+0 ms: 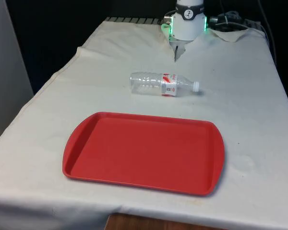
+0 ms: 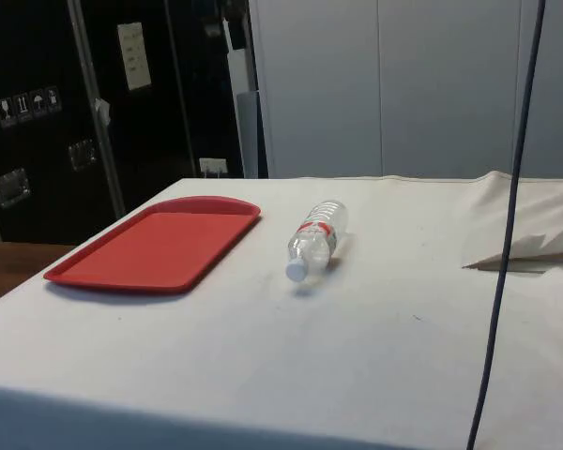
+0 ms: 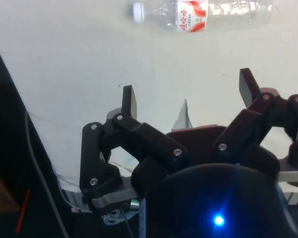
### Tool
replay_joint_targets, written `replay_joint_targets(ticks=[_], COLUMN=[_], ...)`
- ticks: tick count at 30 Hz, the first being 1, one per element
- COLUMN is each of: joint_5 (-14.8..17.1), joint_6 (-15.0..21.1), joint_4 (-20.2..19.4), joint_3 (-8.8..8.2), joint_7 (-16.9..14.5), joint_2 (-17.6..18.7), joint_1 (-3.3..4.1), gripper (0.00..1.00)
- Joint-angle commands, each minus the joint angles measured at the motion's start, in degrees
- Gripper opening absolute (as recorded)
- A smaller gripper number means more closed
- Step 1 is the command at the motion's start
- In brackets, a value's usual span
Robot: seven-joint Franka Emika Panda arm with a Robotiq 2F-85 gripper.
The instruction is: Place the bottle upright on the tray.
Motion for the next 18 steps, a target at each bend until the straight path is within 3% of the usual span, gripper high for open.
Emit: replay_joint_targets(ticks=[1,18], joint_5=[-0.3,-0.5], joint_6=[0.3,1.0], joint_4=[-0.8,-5.0], joint_3=[0.0,0.06], joint_7=[0.1,-0.2], joint_2=[-0.7,-4.2], joint_1=[0.06,0.11], gripper=[1.0,1.0])
